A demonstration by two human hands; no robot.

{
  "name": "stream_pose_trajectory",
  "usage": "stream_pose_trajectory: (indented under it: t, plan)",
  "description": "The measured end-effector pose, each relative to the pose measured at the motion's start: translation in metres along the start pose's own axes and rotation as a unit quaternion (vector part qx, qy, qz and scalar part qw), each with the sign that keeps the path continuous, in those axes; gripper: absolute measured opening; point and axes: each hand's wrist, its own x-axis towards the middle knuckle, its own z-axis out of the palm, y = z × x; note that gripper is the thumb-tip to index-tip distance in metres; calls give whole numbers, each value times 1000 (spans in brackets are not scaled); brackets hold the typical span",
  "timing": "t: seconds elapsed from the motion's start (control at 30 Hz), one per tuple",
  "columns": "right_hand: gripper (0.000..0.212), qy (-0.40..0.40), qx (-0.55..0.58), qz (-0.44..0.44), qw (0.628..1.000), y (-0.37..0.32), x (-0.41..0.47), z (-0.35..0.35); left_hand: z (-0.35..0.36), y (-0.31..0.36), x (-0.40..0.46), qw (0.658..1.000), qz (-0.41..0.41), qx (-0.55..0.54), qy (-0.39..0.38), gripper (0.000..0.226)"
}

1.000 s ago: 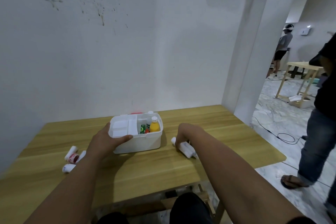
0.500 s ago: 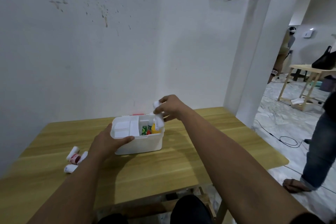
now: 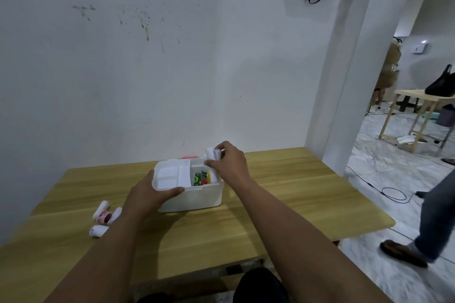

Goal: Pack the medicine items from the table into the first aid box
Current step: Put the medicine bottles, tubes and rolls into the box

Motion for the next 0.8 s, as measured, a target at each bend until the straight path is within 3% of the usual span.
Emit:
stream_pose_trajectory:
  t: [0.4,0.53,0.67,0.8]
  plan:
    - [42,-2,-72,-42,996,22,-13,15,-1,4,-5,1000,13,-14,6,95]
    - [41,-36,-100,-75,991,24,-14,12,0,2,-3,1000,6,-15,2,97]
    - [30,7,-90,-83,992,26,-18,11,1,1,-1,1000,2,-9,4,98]
    - [35,38,-100,-85,991,31,-20,13,1,-1,0,1000,0,-10,3,100]
